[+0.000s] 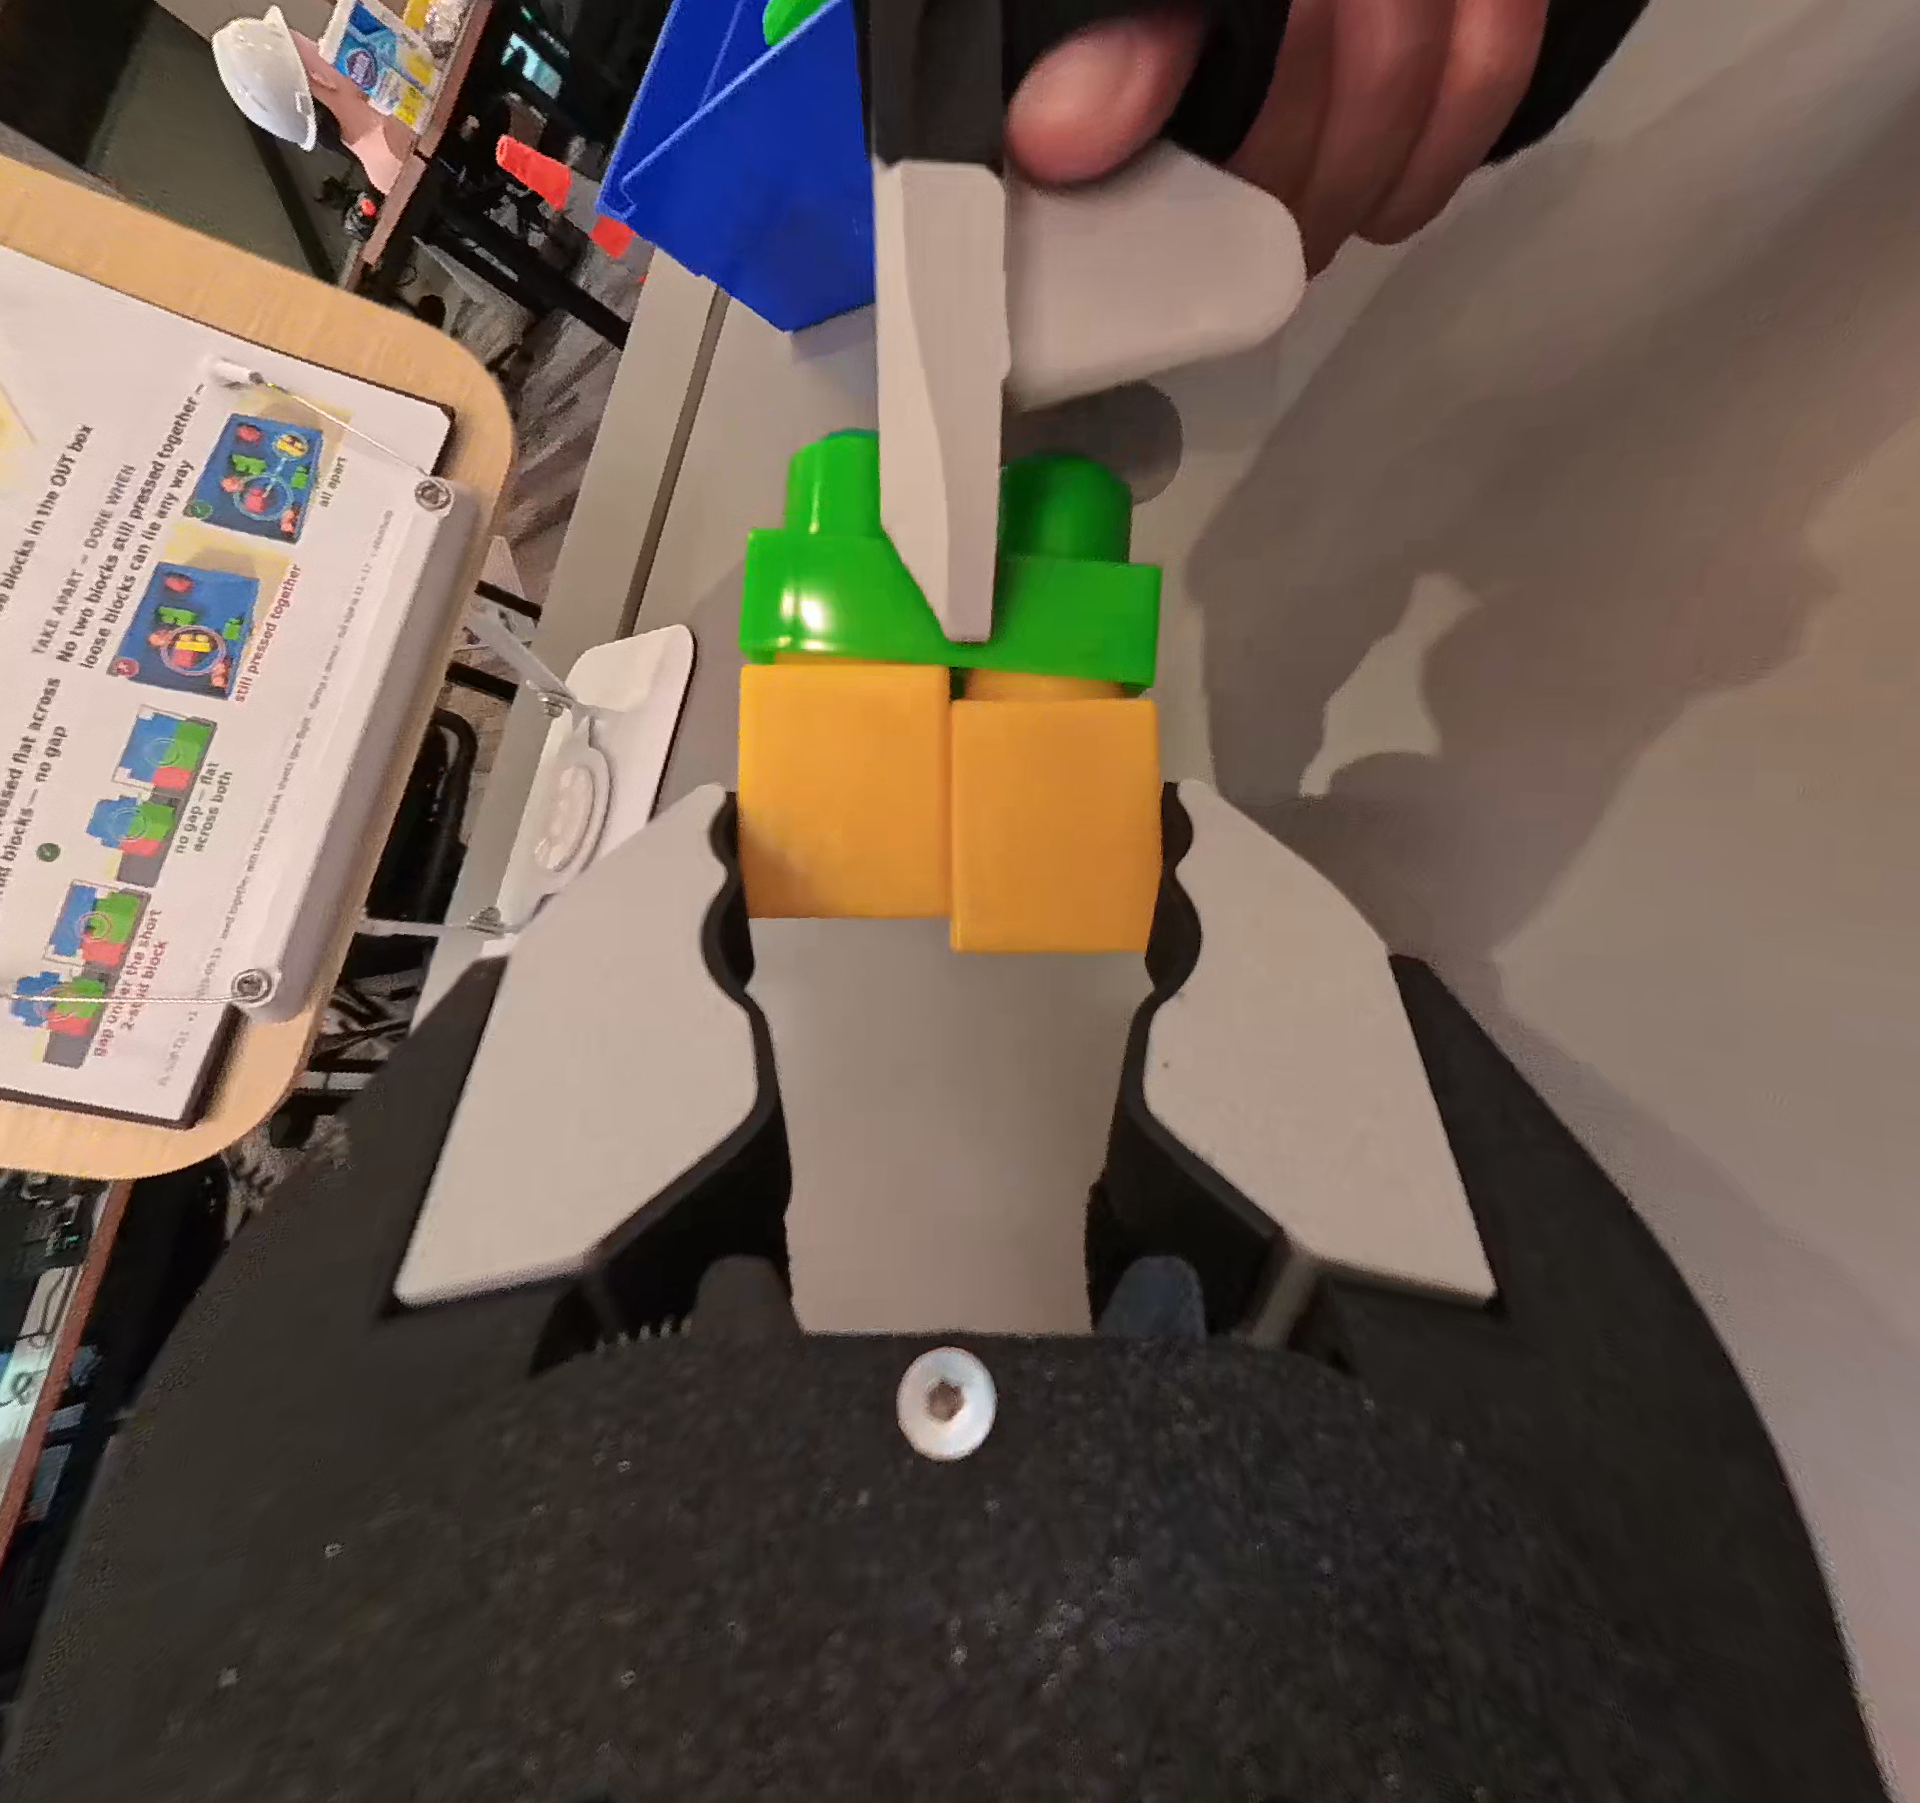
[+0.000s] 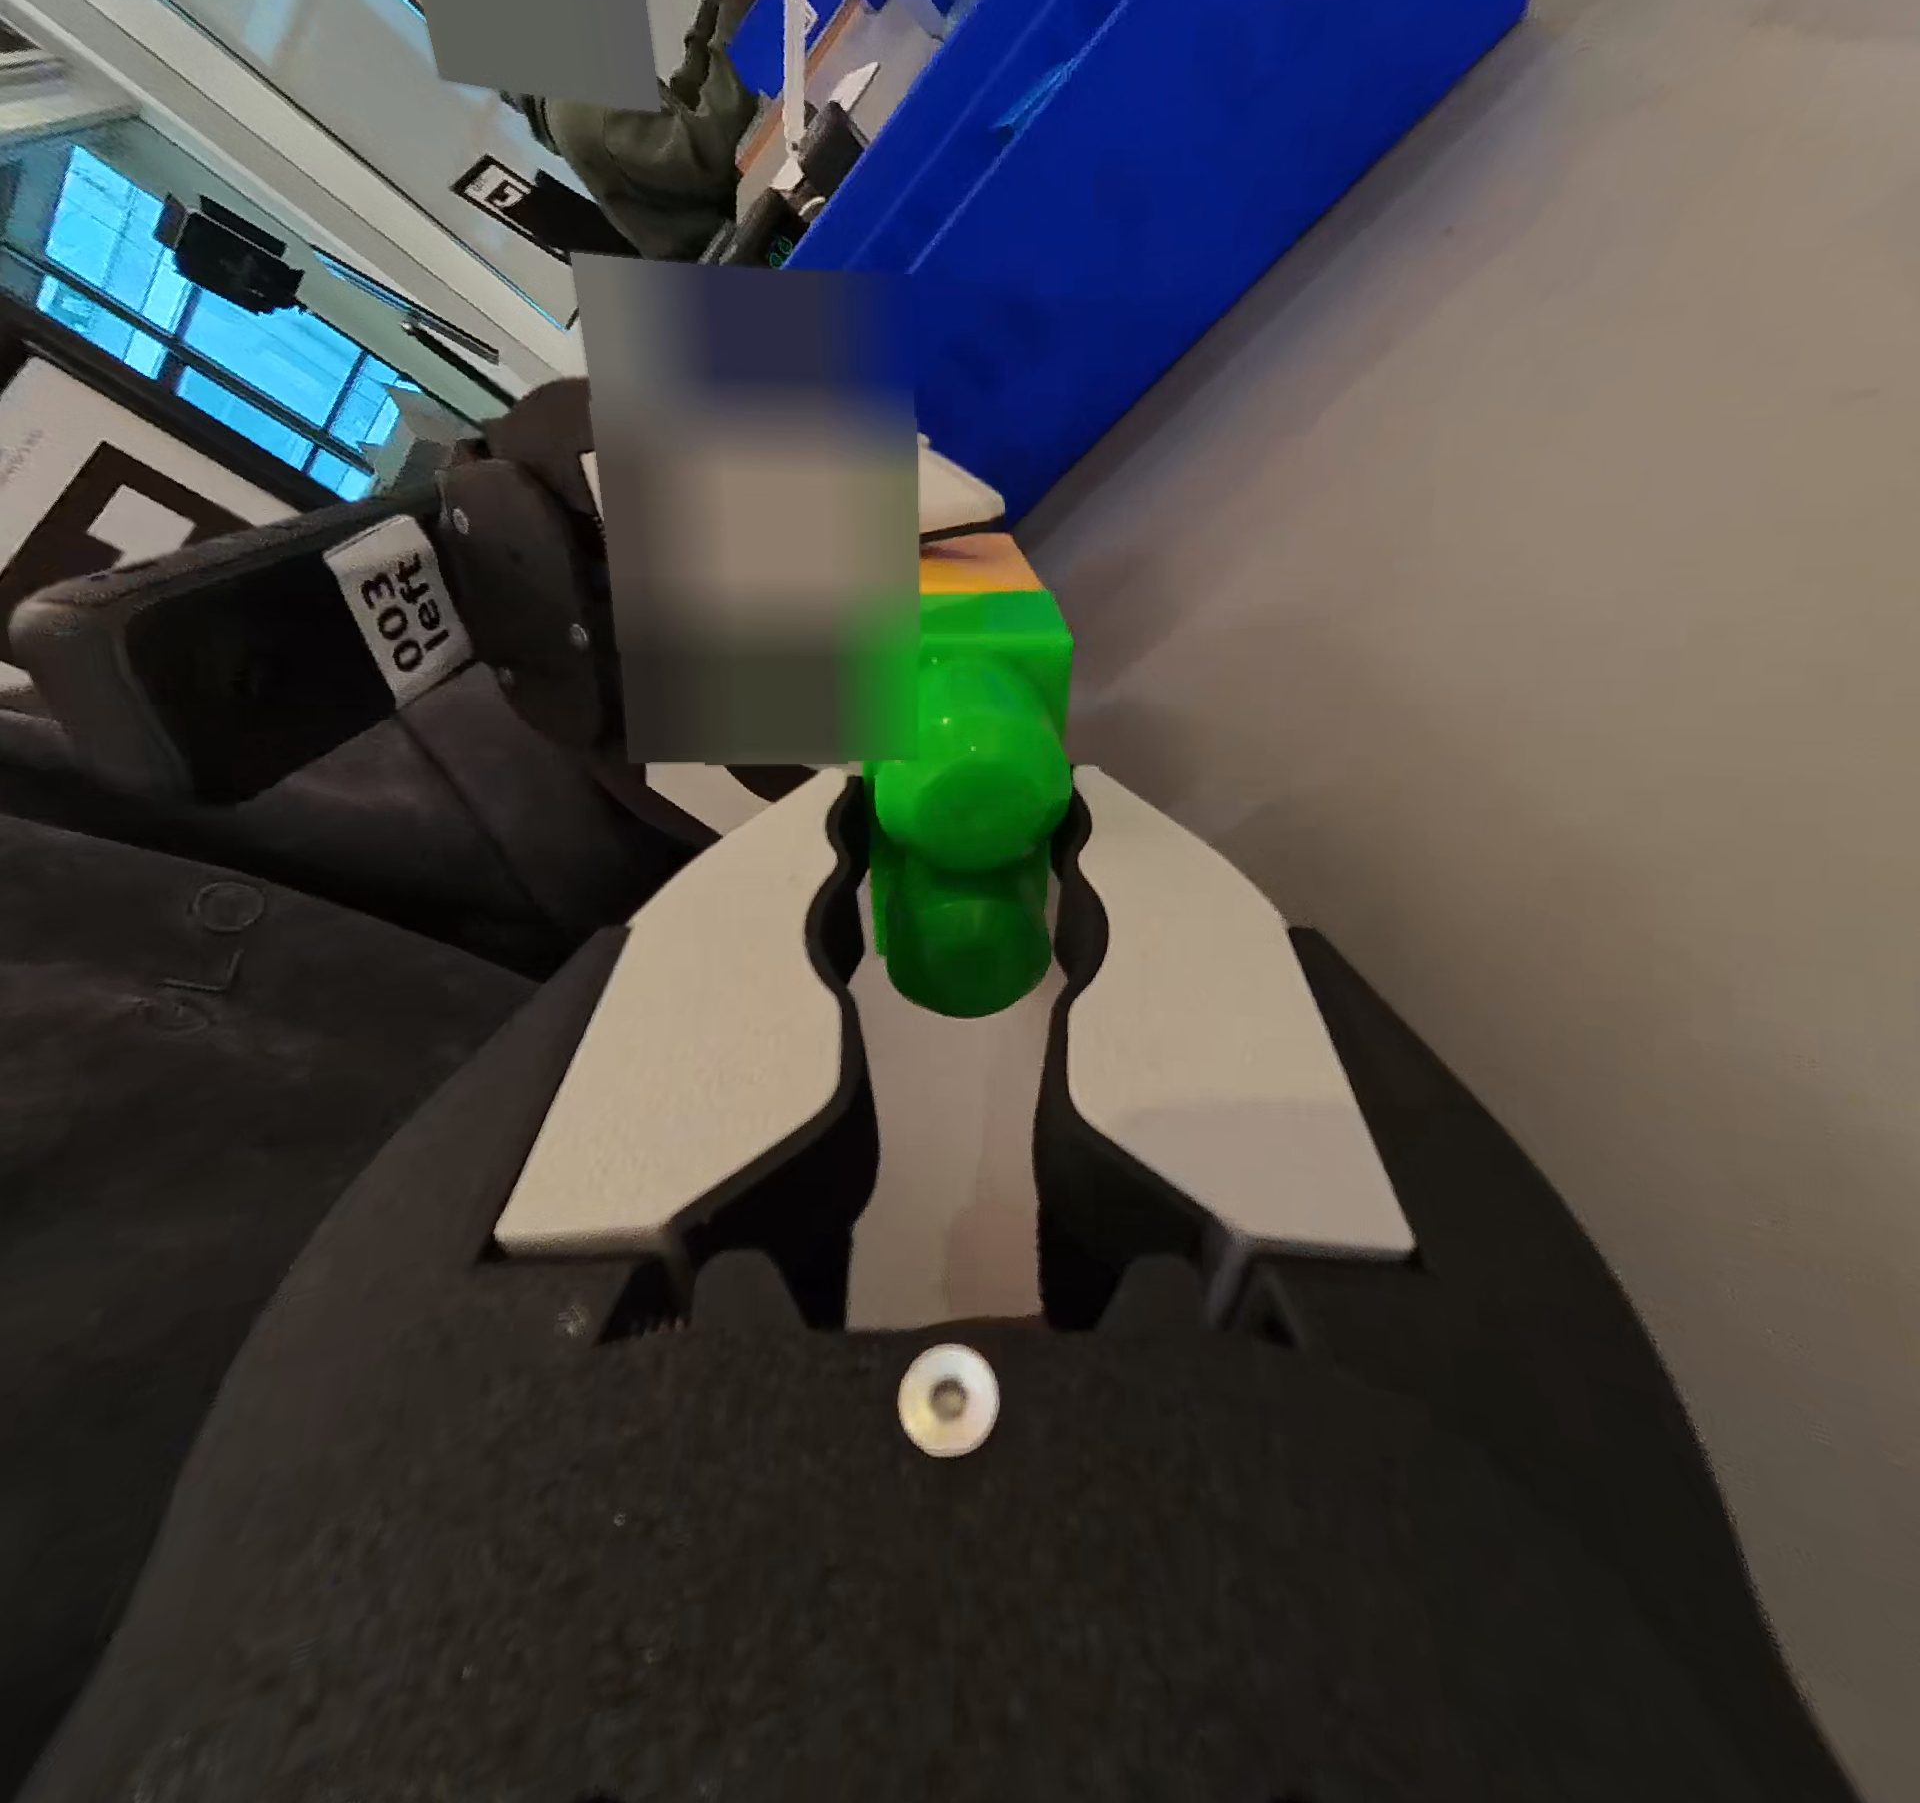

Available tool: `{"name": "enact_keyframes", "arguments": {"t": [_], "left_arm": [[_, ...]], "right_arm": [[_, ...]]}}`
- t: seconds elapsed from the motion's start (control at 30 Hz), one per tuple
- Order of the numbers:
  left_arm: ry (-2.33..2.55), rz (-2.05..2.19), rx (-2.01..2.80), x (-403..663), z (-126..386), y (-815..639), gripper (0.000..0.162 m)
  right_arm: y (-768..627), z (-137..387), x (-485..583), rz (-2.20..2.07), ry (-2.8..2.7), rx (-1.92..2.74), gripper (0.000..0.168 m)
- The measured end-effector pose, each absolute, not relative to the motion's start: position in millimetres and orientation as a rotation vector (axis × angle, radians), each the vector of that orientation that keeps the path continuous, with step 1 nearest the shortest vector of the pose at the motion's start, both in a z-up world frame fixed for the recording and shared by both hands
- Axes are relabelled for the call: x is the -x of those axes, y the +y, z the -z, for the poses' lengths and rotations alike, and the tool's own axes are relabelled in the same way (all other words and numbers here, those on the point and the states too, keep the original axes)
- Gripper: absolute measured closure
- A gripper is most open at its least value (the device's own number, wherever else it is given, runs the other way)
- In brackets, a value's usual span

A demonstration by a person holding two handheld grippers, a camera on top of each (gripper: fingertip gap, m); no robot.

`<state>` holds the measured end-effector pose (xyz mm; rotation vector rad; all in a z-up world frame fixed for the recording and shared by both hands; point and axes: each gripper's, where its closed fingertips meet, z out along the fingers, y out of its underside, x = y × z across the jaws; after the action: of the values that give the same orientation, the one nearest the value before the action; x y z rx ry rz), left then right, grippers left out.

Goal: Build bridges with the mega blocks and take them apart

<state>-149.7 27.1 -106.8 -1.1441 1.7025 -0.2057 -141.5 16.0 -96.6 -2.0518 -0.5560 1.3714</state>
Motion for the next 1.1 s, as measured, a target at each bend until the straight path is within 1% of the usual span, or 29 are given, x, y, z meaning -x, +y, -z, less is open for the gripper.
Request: {"name": "enact_keyframes", "arguments": {"t": [0.23,0.6,0.87,1.0,1.1], "left_arm": [[1.725,0.219,1.135,148,104,21,0.088],[1.861,0.159,1.085,150,119,17,0.088],[1.788,0.194,1.079,150,102,20,0.087],[1.733,0.221,1.089,150,91,23,0.087],[1.731,0.229,1.095,150,90,23,0.087]], "right_arm": [[11,95,141,-1.444,-0.59,2.022,0.134],[6,113,150,-1.494,-0.627,2.075,0.134],[13,93,151,-1.481,-0.585,1.951,0.134],[17,79,151,-1.549,-0.498,1.82,0.134],[18,78,155,-1.601,-0.474,1.802,0.132]]}}
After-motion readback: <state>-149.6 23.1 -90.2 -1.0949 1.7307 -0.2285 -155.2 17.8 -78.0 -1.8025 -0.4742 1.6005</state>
